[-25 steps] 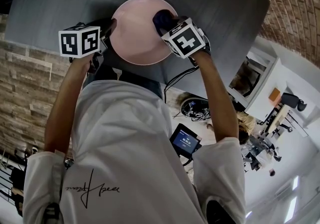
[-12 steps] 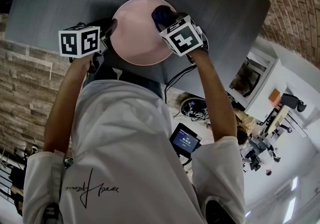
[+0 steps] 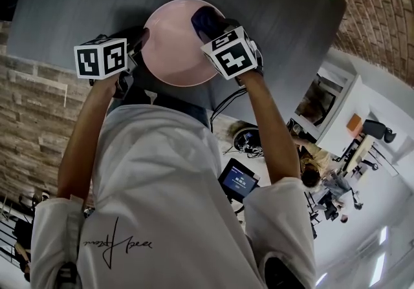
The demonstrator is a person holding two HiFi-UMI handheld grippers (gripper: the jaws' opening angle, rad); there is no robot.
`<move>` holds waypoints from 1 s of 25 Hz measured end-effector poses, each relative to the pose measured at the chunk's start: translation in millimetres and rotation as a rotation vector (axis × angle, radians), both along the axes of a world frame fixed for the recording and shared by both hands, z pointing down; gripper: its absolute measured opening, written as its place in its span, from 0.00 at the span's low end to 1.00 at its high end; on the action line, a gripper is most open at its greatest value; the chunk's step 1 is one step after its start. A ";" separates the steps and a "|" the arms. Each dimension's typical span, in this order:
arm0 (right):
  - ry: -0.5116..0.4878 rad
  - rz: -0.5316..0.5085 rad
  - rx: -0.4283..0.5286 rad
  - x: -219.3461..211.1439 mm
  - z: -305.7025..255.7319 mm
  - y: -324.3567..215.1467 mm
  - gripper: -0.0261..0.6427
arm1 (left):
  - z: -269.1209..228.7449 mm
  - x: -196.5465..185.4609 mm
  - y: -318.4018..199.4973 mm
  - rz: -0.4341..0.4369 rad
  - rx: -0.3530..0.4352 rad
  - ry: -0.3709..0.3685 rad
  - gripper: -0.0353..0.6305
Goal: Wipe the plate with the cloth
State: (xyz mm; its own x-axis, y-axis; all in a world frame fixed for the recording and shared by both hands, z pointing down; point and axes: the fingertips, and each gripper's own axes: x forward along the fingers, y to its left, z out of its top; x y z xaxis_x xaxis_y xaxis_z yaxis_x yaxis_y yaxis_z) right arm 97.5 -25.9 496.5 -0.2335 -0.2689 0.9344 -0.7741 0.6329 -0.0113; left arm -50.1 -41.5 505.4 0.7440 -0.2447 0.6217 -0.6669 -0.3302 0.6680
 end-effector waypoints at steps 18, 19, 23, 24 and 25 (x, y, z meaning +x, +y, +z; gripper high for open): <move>-0.257 0.323 0.105 -4.8 -52.1 12.0 0.18 | -35.7 -24.7 -13.0 0.016 0.101 -0.026 0.20; -0.266 0.331 0.113 -4.7 -56.1 13.5 0.18 | -39.5 -24.7 -12.1 0.024 0.105 -0.024 0.19; -0.339 0.376 0.138 -8.2 -73.8 19.4 0.18 | -58.4 -11.9 -1.5 0.101 0.119 0.022 0.19; -0.354 0.385 0.148 -8.9 -78.5 20.3 0.17 | -65.5 -7.8 -1.6 0.114 0.138 0.031 0.18; -0.363 0.391 0.160 -9.5 -83.1 20.9 0.17 | -72.2 -3.8 -1.4 0.126 0.155 0.039 0.17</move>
